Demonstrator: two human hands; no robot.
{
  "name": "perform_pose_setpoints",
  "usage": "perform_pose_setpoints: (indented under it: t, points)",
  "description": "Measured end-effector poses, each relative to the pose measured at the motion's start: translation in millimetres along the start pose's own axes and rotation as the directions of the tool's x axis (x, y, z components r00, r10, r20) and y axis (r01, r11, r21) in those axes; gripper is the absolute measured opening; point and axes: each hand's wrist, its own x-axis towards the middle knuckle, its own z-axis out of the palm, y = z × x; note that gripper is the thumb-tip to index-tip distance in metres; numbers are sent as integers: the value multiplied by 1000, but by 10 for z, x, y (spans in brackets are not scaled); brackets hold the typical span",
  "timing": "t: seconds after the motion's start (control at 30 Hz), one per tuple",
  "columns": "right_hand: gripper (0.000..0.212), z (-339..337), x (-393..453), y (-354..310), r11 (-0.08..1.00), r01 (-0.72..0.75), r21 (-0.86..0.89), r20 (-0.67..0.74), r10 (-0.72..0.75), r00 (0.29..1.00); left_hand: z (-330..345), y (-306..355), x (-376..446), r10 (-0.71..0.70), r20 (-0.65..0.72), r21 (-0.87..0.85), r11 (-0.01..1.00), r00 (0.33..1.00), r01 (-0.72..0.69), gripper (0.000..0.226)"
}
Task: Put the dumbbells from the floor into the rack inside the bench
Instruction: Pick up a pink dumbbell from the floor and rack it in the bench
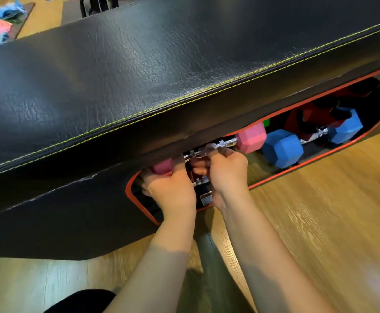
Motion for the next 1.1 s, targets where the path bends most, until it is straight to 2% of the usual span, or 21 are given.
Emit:
perform_pose_setpoints:
  t: [0.07, 0.1, 0.17, 0.23, 0.3, 0.4, 0.43, 0.5, 0.53, 0.6, 0.63, 0.67, 0.7, 0.73, 0.8, 0.87, 0.93, 1.1]
  points:
    - [39, -15, -5, 44, 989, 27, -142, 5, -27, 1000, 8, -45, 46, -30, 16, -17, 999, 999, 30, 73]
    - [39, -8, 5, 85, 981, 53, -187, 6, -53, 999, 46, -110, 101, -81, 35, 42, 996, 996, 79, 81]
    - [37, 16, 14, 157, 967, 103, -234, 2, -105, 994, 87, -189, 156, -139, 68, 86, 987, 988, 133, 87]
    - [39, 31, 42, 202, 955, 142, -261, -20, -152, 988, 140, -197, 160, -188, 103, 165, 972, 977, 169, 67]
    - [41, 19, 57, 219, 942, 161, -294, -45, -182, 982, 174, -237, 164, -179, 156, 330, 937, 972, 119, 45]
    - [44, -34, 69, 257, 941, 186, -284, 4, -192, 981, 189, -251, 160, -74, 174, 468, 884, 982, -17, 53]
    - [45, -51, 74, 275, 941, 193, -276, 35, -191, 981, 192, -257, 163, -44, 176, 453, 891, 983, -41, 57]
    - [42, -99, 80, 312, 921, 257, -292, 53, -253, 966, 212, -251, 159, -3, 135, 367, 929, 991, -47, 49]
    - [36, -139, 78, 323, 876, 324, -356, 26, -338, 941, 224, -253, 160, 27, 111, 343, 937, 993, -64, 48]
    - [26, -247, 73, 303, 697, 438, -568, -41, -555, 831, 222, -247, 159, 55, 93, 362, 928, 994, -86, 58]
    - [33, -298, 84, 268, 595, 455, -662, -57, -646, 761, 224, -235, 144, 75, 88, 367, 925, 993, -102, 57]
    - [46, -346, 120, 222, 517, 433, -739, -61, -691, 720, 228, -224, 133, 75, 85, 365, 925, 994, -101, 55]
    - [65, -377, 171, 165, 463, 381, -801, -58, -692, 719, 230, -235, 150, 79, 86, 355, 929, 993, -104, 56]
    - [84, -403, 247, 110, 434, 324, -841, -50, -658, 752, 224, -226, 147, 71, 90, 357, 929, 993, -98, 57]
    - [105, -435, 393, -23, 459, 255, -851, -33, -531, 847, 230, -230, 143, 66, 89, 343, 935, 994, -93, 56]
    - [101, -456, 492, -110, 514, 226, -827, -36, -450, 893, 217, -219, 146, 81, 102, 347, 931, 991, -112, 48]
    - [93, -466, 523, -117, 504, 205, -839, -50, -447, 893, 195, -175, 114, 98, 105, 344, 930, 990, -129, 40]
    - [92, -457, 499, -79, 424, 240, -873, -21, -524, 851, 189, -136, 109, 171, 103, 320, 927, 980, -195, 58]
